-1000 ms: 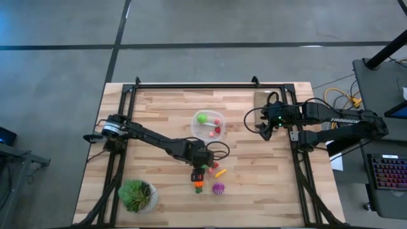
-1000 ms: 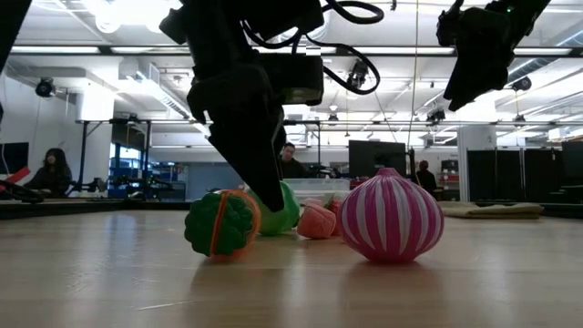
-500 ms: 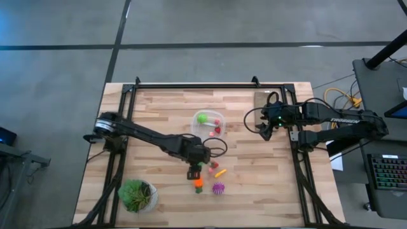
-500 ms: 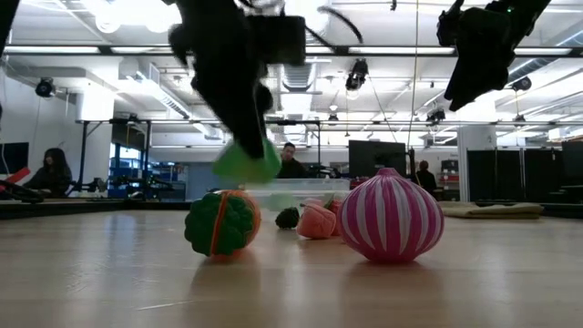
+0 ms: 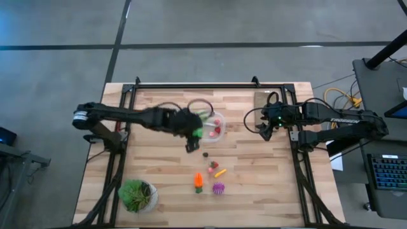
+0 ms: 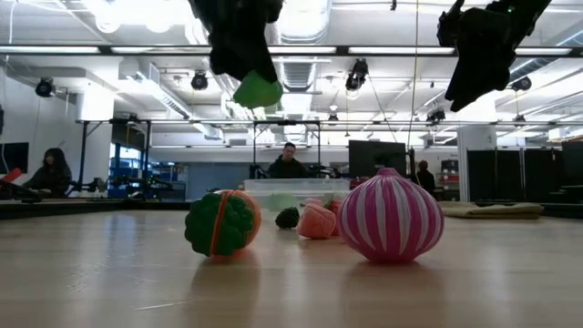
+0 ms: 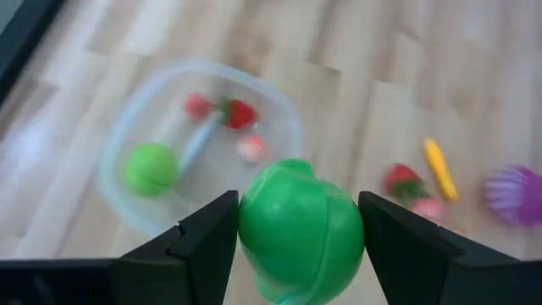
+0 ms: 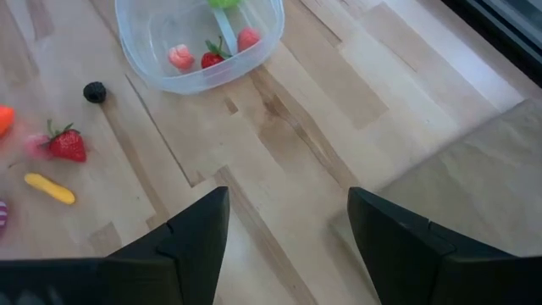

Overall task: Pick and placing Produce into tupperware
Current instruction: Put the green pear into the transparent container

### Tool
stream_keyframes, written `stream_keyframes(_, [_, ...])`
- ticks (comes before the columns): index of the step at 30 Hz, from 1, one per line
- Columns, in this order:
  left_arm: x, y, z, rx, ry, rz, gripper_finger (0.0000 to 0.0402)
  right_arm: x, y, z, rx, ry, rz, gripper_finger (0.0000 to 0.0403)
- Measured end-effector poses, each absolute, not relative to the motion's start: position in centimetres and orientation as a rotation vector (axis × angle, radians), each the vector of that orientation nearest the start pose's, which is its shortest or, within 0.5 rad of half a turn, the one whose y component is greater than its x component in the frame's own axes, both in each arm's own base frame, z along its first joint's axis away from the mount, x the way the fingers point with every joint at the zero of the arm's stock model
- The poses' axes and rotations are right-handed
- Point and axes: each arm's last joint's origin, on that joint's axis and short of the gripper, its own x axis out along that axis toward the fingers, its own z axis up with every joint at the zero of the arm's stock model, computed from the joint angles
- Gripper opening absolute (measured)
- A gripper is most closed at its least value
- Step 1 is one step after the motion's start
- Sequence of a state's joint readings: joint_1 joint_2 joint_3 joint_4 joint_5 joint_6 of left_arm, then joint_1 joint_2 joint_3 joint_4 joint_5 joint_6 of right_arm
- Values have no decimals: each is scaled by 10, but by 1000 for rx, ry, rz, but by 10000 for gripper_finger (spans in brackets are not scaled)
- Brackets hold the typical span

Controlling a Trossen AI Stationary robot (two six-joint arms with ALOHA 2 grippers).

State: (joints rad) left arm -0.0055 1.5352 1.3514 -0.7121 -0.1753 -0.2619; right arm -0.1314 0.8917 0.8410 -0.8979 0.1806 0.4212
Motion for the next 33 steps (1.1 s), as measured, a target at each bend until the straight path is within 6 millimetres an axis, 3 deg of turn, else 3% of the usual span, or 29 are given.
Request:
stream_keyframes(3, [322,28,308,-268,842,362,217,156,-26,278,371,877,-489,233])
stream_keyframes(7, [328,51,291,-467,892,394,217,156,-26,278,384,874,-496,233])
stream_keyframes(18, [362,68,225,-652,1049,522,217,156,-26,278,397,870,-506,233])
stream_keyframes(24, [376,71,219,-648,1001,520,217,156,-26,278,399,869,-507,233])
stream_keyframes(33, [377,80,221,-613,949,598,217,156,-26,278,398,869,-507,233])
